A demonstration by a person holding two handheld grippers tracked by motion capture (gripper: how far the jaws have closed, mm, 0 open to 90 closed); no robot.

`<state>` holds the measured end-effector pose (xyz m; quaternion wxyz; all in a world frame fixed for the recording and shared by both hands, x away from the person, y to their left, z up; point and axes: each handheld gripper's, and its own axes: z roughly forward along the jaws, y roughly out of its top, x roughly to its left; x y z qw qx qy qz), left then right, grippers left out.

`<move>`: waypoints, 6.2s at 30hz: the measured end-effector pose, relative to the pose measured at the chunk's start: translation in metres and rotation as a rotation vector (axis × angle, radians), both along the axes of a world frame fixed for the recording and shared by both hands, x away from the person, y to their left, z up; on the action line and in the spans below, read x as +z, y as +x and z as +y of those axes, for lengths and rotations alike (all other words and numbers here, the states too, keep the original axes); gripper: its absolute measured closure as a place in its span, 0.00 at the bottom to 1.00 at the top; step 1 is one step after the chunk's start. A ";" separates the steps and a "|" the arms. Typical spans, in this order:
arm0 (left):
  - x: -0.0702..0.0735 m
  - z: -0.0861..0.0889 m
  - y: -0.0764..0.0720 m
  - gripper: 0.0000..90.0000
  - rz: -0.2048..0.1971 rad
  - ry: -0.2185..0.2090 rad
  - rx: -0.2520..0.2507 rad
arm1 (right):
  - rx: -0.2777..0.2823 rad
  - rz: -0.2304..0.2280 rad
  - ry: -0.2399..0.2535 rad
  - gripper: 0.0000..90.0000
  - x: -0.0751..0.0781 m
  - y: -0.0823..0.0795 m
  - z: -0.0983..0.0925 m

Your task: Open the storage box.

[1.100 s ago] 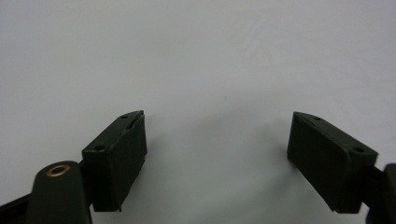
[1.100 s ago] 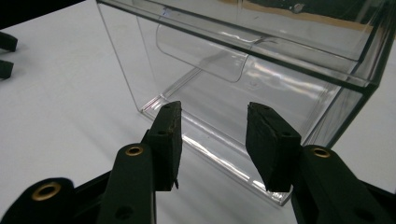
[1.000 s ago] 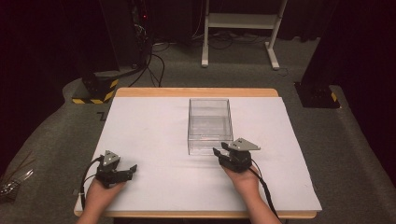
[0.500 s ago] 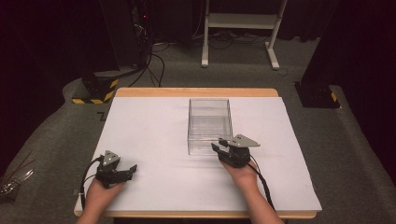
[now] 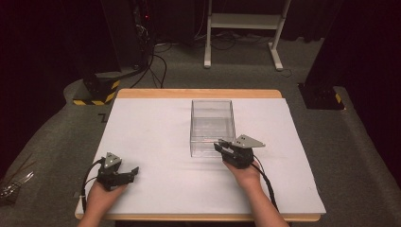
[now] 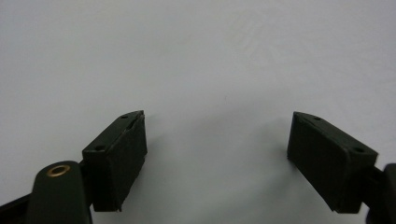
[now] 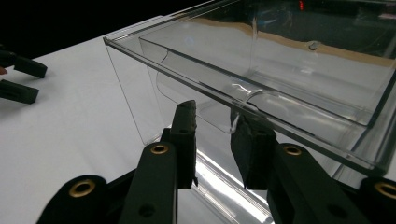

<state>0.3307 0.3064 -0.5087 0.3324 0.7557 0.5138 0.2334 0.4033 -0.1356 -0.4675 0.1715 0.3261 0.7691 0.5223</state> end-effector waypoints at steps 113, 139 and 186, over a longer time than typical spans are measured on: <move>0.000 0.000 0.000 0.22 -0.001 0.001 0.001 | 0.231 0.077 0.030 0.82 -0.005 -0.084 -0.034; 0.000 0.000 0.000 0.22 -0.001 0.002 0.000 | 0.325 0.080 0.018 0.93 -0.005 -0.101 -0.035; 0.000 0.000 0.000 0.22 -0.001 0.002 0.001 | 0.239 -0.033 0.097 0.84 0.020 -0.119 -0.059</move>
